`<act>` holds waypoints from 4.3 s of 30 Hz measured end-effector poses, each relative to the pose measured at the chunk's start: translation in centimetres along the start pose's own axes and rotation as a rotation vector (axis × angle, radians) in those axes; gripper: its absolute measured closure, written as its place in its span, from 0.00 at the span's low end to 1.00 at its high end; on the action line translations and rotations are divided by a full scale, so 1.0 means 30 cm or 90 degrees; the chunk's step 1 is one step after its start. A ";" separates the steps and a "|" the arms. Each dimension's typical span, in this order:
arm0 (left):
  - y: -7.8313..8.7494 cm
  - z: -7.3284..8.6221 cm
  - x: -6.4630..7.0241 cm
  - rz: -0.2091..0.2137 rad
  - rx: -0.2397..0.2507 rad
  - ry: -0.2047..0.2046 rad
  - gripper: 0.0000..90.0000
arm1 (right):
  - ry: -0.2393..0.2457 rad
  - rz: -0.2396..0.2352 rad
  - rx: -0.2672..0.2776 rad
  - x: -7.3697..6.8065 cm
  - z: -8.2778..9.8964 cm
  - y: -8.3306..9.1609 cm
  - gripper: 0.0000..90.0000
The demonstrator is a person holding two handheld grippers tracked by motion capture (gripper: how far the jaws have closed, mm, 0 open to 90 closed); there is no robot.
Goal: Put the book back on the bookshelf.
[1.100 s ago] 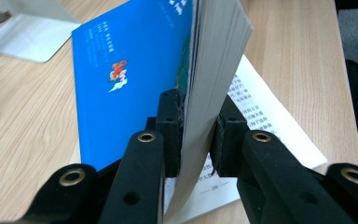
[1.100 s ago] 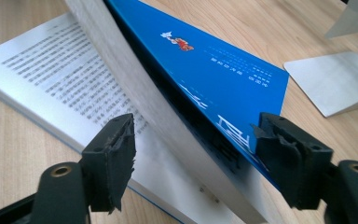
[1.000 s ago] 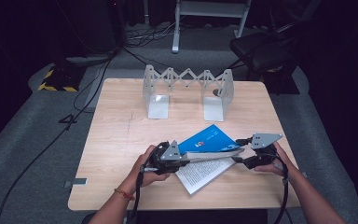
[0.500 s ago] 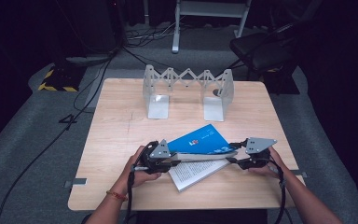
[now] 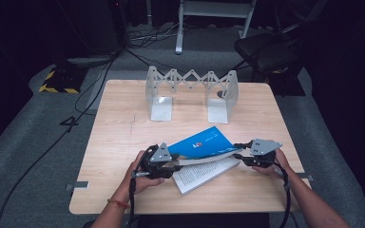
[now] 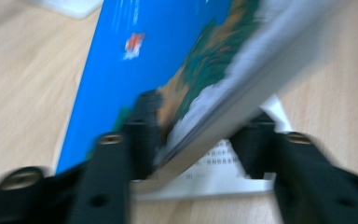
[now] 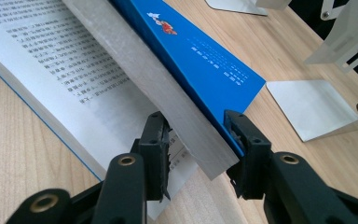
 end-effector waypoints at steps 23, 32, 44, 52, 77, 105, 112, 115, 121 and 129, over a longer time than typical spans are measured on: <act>0.004 -0.025 0.062 -0.098 -0.008 -0.079 0.79 | 0.043 -0.034 0.015 -0.025 -0.053 0.006 0.71; 0.060 0.034 -0.056 -0.062 0.003 -0.005 0.67 | 0.066 -0.091 0.048 -0.063 -0.102 -0.042 0.79; 0.110 -0.071 0.088 -0.110 0.017 -0.024 0.32 | 0.107 -0.090 0.020 -0.123 -0.137 -0.052 0.82; -0.022 -0.107 0.125 -0.180 -0.064 -0.030 0.31 | 0.103 -0.093 0.006 -0.147 -0.168 -0.060 0.82; -0.048 -0.058 0.079 -0.150 -0.075 -0.047 0.52 | 0.031 -0.131 0.067 -0.162 -0.207 -0.085 0.79; -0.020 -0.054 0.043 -0.079 0.076 0.042 0.83 | -0.141 0.010 0.021 0.062 0.006 -0.013 0.42; 0.023 -0.060 0.013 -0.054 0.139 0.091 0.84 | -0.131 -0.030 -0.031 0.033 0.052 -0.106 0.41; 0.054 -0.061 0.000 -0.048 0.166 0.104 0.85 | -0.117 -0.052 -0.049 0.006 0.046 -0.153 0.41; 0.063 -0.057 -0.001 -0.035 0.176 0.107 0.86 | -0.097 -0.086 -0.038 -0.025 0.009 -0.207 0.40; 0.062 -0.051 0.009 -0.020 0.163 0.104 0.83 | -0.105 -0.105 0.030 -0.041 -0.036 -0.205 0.48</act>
Point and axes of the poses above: each handheld gripper's, and its own axes: y roughly backward along the jaws, z roughly out of its underside, x roughly to its right, the point moved 4 cm from there along -y, roughly forward along the jaws
